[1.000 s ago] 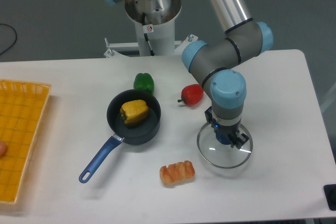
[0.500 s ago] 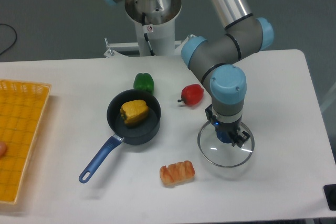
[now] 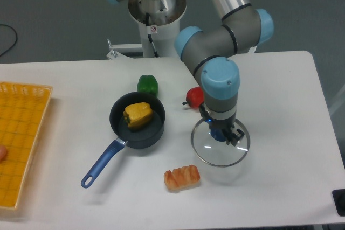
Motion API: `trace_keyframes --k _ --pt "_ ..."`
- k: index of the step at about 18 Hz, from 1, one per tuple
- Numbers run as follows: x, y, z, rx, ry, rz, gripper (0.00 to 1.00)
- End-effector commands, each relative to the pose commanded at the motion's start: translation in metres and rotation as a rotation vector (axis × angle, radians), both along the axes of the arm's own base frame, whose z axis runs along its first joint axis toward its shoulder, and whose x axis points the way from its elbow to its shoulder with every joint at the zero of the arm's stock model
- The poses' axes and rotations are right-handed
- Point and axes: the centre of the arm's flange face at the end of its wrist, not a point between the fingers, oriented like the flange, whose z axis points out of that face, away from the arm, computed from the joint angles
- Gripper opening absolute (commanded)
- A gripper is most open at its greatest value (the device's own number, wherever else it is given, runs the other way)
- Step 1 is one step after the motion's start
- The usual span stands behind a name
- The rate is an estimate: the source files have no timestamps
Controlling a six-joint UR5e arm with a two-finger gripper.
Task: Close the pot lid
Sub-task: 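Carry the glass lid over to the dark blue saucepan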
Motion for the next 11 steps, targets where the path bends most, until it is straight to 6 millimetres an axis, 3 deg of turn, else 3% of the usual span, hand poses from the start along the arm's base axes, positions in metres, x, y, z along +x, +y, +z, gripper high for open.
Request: trace_keyframes --k 11 --pt "0.051 0.012 0.021 -0.044 -0.077 0.012 0.58"
